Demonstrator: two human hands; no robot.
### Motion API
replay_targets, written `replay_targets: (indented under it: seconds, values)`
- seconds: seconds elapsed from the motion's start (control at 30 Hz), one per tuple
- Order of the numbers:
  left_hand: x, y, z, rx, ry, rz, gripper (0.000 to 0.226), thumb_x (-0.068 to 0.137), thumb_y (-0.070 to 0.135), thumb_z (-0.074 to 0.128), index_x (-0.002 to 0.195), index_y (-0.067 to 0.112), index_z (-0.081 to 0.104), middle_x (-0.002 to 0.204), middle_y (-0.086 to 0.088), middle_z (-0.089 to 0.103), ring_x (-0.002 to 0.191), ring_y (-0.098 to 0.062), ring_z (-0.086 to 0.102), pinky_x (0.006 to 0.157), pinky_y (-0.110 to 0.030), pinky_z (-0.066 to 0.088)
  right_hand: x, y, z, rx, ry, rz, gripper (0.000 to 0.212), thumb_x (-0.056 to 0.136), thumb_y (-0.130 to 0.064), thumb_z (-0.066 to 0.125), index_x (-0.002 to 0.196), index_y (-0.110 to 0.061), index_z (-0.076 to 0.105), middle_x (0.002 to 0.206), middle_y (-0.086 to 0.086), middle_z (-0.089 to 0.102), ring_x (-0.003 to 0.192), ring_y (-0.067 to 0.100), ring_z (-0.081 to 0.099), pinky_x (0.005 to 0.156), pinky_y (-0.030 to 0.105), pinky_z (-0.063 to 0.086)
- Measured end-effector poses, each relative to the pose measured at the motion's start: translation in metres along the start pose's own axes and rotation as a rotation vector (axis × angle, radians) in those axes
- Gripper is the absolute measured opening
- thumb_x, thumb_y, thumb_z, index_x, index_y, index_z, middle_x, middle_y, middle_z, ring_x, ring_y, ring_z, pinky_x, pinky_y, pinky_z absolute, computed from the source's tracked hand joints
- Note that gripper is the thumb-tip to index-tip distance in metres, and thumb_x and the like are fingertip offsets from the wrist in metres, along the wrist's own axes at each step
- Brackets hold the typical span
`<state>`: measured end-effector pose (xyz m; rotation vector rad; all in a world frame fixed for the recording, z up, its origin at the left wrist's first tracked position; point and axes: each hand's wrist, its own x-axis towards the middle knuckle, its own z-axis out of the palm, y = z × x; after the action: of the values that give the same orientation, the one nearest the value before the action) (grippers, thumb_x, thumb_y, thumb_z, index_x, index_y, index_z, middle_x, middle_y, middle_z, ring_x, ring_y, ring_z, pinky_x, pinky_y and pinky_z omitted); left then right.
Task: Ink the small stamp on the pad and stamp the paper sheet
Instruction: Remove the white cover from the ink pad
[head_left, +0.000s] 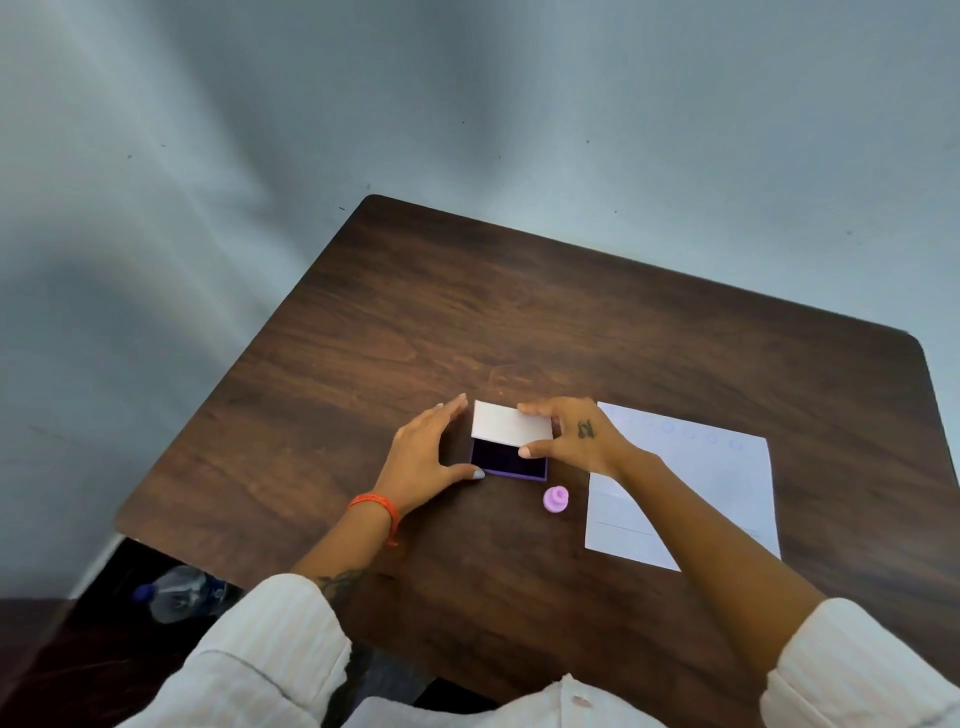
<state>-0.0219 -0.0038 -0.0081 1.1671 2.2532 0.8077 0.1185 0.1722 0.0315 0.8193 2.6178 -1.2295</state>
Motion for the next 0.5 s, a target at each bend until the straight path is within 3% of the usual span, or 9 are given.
replay_targets:
  seconds: [0.17, 0.27, 0.4, 0.5]
  values:
    - [-0.009, -0.009, -0.024, -0.187, 0.098, -0.031, 0.094, 0.063, 0.031, 0.082, 0.14, 0.03, 0.028, 0.147, 0.002, 0.038, 0.134, -0.014, 0.034, 0.109, -0.032, 0.031, 0.007, -0.024, 0.014, -0.034, 0.046, -0.124, 0.059, 0.074, -0.031, 0.073, 0.127, -0.02, 0.051, 0.136, 0.007, 0.052, 0.123, 0.025, 0.045, 0.105, 0.041, 0.039]
    - [-0.016, -0.014, -0.036, -0.27, 0.102, -0.07, 0.093, 0.063, 0.024, 0.083, 0.139, 0.027, 0.031, 0.145, -0.001, 0.042, 0.129, -0.012, 0.04, 0.107, -0.031, 0.036, 0.016, -0.041, 0.028, -0.128, -0.002, -0.224, 0.061, 0.075, -0.034, 0.071, 0.13, -0.019, 0.047, 0.139, 0.006, 0.049, 0.127, 0.023, 0.041, 0.107, 0.037, 0.03]
    - [-0.025, -0.024, -0.044, -0.218, 0.148, -0.093, 0.084, 0.062, 0.019, 0.083, 0.135, 0.018, 0.04, 0.143, -0.003, 0.044, 0.126, -0.008, 0.04, 0.1, -0.02, 0.034, 0.028, -0.055, 0.041, -0.228, -0.041, -0.276, 0.067, 0.074, -0.033, 0.071, 0.133, -0.017, 0.042, 0.143, 0.005, 0.045, 0.131, 0.021, 0.038, 0.109, 0.034, 0.025]
    - [-0.03, -0.033, -0.044, -0.143, 0.144, -0.104, 0.084, 0.062, 0.021, 0.084, 0.135, 0.017, 0.041, 0.143, -0.002, 0.043, 0.131, -0.015, 0.039, 0.101, -0.023, 0.036, 0.035, -0.059, 0.05, -0.307, -0.079, -0.297, 0.07, 0.075, -0.033, 0.07, 0.135, -0.017, 0.039, 0.145, 0.004, 0.042, 0.132, 0.021, 0.036, 0.111, 0.035, 0.026]
